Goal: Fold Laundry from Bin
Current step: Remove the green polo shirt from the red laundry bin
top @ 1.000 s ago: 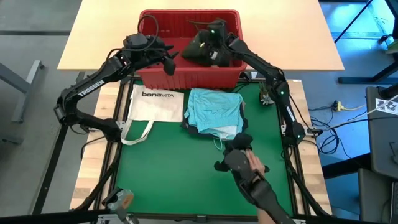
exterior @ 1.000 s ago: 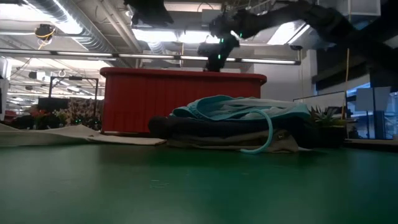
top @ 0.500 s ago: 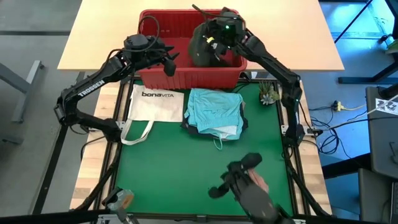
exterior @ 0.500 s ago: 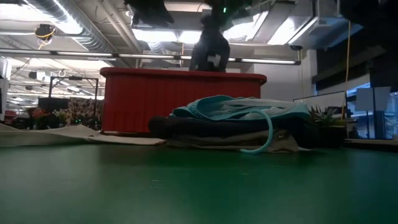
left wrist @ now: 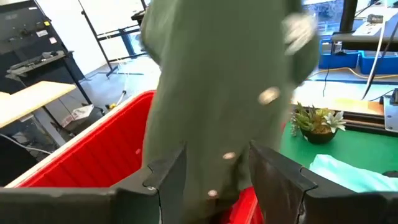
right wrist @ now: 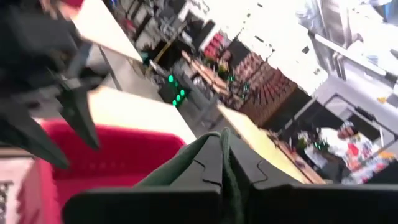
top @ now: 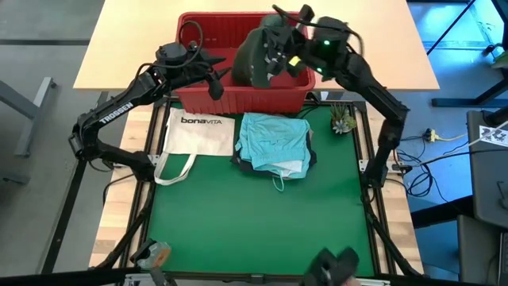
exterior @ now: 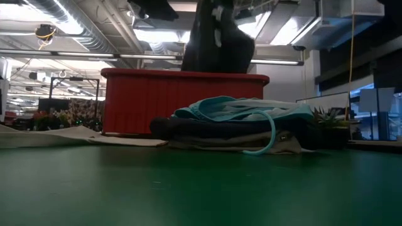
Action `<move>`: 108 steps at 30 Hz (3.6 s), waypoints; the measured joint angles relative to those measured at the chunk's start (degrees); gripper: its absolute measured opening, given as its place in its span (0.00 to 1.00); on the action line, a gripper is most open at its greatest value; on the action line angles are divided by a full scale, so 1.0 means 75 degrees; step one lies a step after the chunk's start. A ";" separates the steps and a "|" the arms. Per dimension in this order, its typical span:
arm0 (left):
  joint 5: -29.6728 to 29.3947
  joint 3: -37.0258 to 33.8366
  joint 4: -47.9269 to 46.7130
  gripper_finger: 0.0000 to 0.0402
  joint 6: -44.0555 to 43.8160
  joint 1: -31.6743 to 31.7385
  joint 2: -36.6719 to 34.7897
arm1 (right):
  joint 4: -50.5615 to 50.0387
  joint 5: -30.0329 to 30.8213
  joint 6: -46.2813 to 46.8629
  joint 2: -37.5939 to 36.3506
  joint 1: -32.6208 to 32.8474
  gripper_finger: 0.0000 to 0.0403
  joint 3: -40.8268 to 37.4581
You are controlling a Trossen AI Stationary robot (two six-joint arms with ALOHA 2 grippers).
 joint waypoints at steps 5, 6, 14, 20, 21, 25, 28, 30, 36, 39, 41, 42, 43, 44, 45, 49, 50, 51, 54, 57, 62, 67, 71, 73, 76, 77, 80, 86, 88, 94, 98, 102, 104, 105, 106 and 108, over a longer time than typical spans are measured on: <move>0.0000 0.0000 0.0000 0.41 -0.0003 0.0000 -0.0003 | 0.0010 -0.0004 0.0247 -0.0474 0.0425 0.00 0.0000; 0.0000 0.0000 0.0000 0.41 -0.0003 0.0000 -0.0003 | 0.0018 -0.0004 0.0330 -0.0557 0.0500 0.00 0.0000; 0.0557 0.0000 -0.0022 0.41 -0.0208 -0.0422 -0.0003 | -0.0292 -0.0841 0.0547 -0.1071 0.1134 0.01 0.0000; 0.0540 0.0000 -0.0023 0.41 -0.0262 -0.1144 -0.0399 | -0.0882 -0.0942 0.0720 -0.1489 0.1917 0.00 0.0000; 0.0546 0.0000 -0.0026 0.41 -0.0265 -0.1277 -0.0491 | -0.1040 -0.0942 0.0723 -0.1554 0.2063 0.00 0.0000; 0.0560 0.0003 -0.0373 0.41 -0.0266 -0.1883 -0.0797 | -0.1899 -0.0942 0.0786 -0.1725 0.2688 0.00 0.0003; 0.0600 0.0003 -0.0939 0.41 -0.0273 -0.2453 -0.0918 | -0.2753 -0.1124 0.1235 -0.1728 0.3224 0.00 0.0003; 0.0621 0.0003 -0.1299 0.41 -0.0283 -0.2896 -0.0907 | -0.3390 -0.1434 0.1740 -0.1724 0.3581 0.00 -0.0001; 0.0591 0.0003 -0.1597 0.41 -0.1036 -0.4223 -0.0777 | -0.4280 -0.1943 0.3417 -0.1710 0.4798 0.00 -0.0248; 0.0542 0.0003 -0.1599 0.41 -0.1426 -0.4874 -0.0734 | -0.4287 -0.1945 0.4320 -0.1708 0.5423 0.00 -0.0268; 0.0421 0.0003 -0.1591 0.41 -0.1648 -0.5278 -0.0734 | -0.4290 -0.1944 0.4740 -0.1718 0.5858 0.00 -0.0265; 0.0334 0.0003 -0.1592 0.41 -0.1670 -0.5493 -0.0734 | -0.4302 -0.1945 0.4928 -0.1718 0.6062 0.00 -0.0265; 0.0244 0.0003 -0.1591 0.41 -0.1670 -0.5684 -0.0734 | -0.4327 -0.1941 0.5117 -0.1715 0.6266 0.00 -0.0265; 0.0141 0.0003 -0.1594 0.41 -0.1670 -0.5878 -0.0734 | -0.4346 -0.1905 0.5296 -0.1691 0.6479 0.00 -0.0265; 0.0030 0.0003 -0.1594 0.41 -0.1671 -0.6072 -0.0731 | -0.4336 -0.1805 0.5450 -0.1657 0.6674 0.00 -0.0265; -0.0476 0.0003 -0.1578 0.41 -0.1670 -0.6793 -0.0662 | -0.4312 -0.0845 0.5953 -0.1431 0.7478 0.01 -0.0265; -0.0645 0.0003 -0.1590 0.41 -0.1670 -0.6964 -0.0617 | -0.4309 -0.0552 0.6067 -0.1334 0.7669 0.01 -0.0265; -0.0802 0.0003 -0.1612 0.41 -0.1673 -0.7143 -0.0549 | -0.4312 -0.0294 0.6123 -0.1217 0.7857 0.01 -0.0265; -0.1244 0.0003 -0.1611 0.41 -0.1667 -0.7620 -0.0285 | -0.4316 0.0257 0.6152 -0.0826 0.8340 0.01 -0.0265; -0.1573 0.0003 -0.1655 0.41 -0.1670 -0.8020 0.0086 | -0.4316 0.0705 0.6115 -0.0442 0.8732 0.01 -0.0265; -0.1612 0.0003 -0.1798 0.41 -0.1673 -0.8442 0.0787 | -0.4929 0.0582 0.6286 0.0126 0.8986 0.01 -0.0268; -0.1673 0.0003 -0.1798 0.41 -0.1847 -0.8629 0.1463 | -0.6424 0.0982 0.6965 0.0364 0.8960 0.01 -0.0271; -0.1684 0.0003 -0.1802 0.41 -0.2093 -0.8652 0.1962 | -0.7674 0.1538 0.7837 0.0317 0.8919 0.01 -0.0653; -0.1682 0.0003 -0.1804 0.41 -0.2247 -0.8647 0.2205 | -0.7989 0.1923 0.8306 0.0170 0.8916 0.01 -0.1178; -0.1684 0.0003 -0.1804 0.41 -0.2511 -0.8630 0.2539 | -0.7868 0.2144 0.8604 -0.0326 0.8905 0.01 -0.2375; -0.1682 0.0003 -0.1809 0.41 -0.2632 -0.8629 0.2659 | -0.7827 0.2153 0.8749 -0.0494 0.8880 0.01 -0.2785; -0.1630 0.0003 -0.1821 0.41 -0.2976 -0.8629 0.3041 | -0.7803 0.2176 0.9366 -0.0977 0.8735 0.01 -0.3982; -0.1411 0.0000 -0.1839 0.41 -0.3876 -0.8629 0.3899 | -0.7754 0.2210 0.9909 -0.1836 0.8281 0.01 -0.5552; -0.1240 0.0000 -0.1838 0.41 -0.4283 -0.8629 0.4118 | -0.7763 0.2197 0.9977 -0.1996 0.8159 0.01 -0.5910; -0.1600 0.0000 -0.1826 0.41 -0.5254 -0.8578 0.4646 | -0.7716 0.1978 0.9972 -0.2208 0.8121 0.01 -0.6645; -0.1950 0.0000 -0.1830 0.41 -0.5506 -0.8390 0.5033 | -0.7624 0.1860 0.9968 -0.2196 0.8123 0.01 -0.7100; -0.2352 0.0000 -0.1777 0.41 -0.5740 -0.8067 0.5373 | -0.7501 0.1858 0.9888 -0.2196 0.8121 0.01 -0.7427; -0.2343 -0.0003 -0.1759 0.41 -0.5872 -0.7906 0.5512 | -0.7502 0.1858 0.9884 -0.2196 0.8121 0.01 -0.7533; -0.2301 -0.0006 -0.1758 0.41 -0.5909 -0.7830 0.5562 | -0.7502 0.1858 0.9885 -0.2196 0.8121 0.01 -0.7565; -0.2210 -0.0006 -0.1753 0.41 -0.5933 -0.7763 0.5602 | -0.7498 0.1858 0.9882 -0.2196 0.8121 0.01 -0.7584; -0.1761 -0.0003 -0.1711 0.41 -0.5954 -0.7642 0.5684 | -0.7509 0.1858 0.9882 -0.2196 0.8121 0.01 -0.7586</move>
